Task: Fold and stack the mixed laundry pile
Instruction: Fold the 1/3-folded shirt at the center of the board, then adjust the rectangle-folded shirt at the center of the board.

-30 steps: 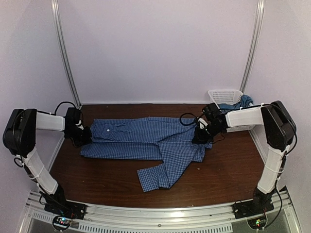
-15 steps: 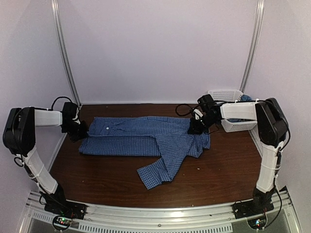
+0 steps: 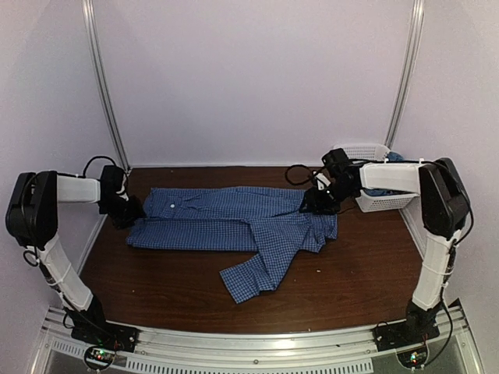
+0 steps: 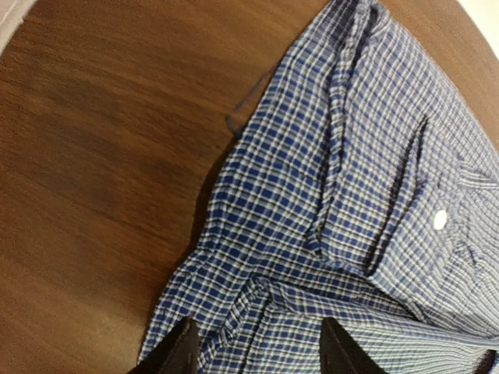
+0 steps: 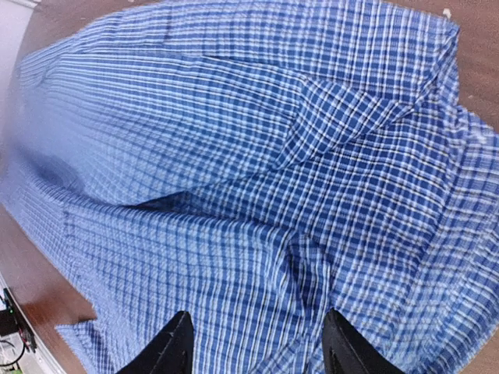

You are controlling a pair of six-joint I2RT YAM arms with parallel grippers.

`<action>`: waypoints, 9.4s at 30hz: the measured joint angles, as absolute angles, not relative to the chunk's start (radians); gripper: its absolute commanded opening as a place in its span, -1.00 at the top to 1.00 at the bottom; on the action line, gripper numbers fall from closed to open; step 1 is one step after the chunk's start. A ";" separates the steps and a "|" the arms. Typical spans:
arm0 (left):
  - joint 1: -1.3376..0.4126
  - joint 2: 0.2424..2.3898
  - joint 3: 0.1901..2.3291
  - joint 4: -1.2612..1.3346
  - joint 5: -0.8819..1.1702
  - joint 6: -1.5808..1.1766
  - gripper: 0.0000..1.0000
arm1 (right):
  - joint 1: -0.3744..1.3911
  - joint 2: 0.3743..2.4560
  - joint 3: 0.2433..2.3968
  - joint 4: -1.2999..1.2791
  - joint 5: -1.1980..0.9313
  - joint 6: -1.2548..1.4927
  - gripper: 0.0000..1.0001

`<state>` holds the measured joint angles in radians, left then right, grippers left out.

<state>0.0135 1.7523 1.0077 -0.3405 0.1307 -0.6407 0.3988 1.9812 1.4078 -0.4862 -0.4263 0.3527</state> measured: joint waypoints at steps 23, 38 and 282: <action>0.014 1.504 0.760 -0.340 0.248 -0.596 -0.17 | 0.392 1.735 1.016 -0.384 -0.474 0.397 0.69; 0.041 1.560 0.738 -0.278 0.247 -0.603 -0.18 | 0.363 1.744 0.916 -0.313 -0.457 0.366 0.72; -0.274 1.781 1.161 -0.491 0.155 -0.493 -0.26 | 0.452 1.686 1.018 -0.218 -0.484 0.367 0.22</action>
<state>-0.2745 1.7813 1.1606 -0.4908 0.1551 -0.4927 0.4519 1.6859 1.0180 -0.2176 -0.4835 0.3668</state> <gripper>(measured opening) 0.561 0.387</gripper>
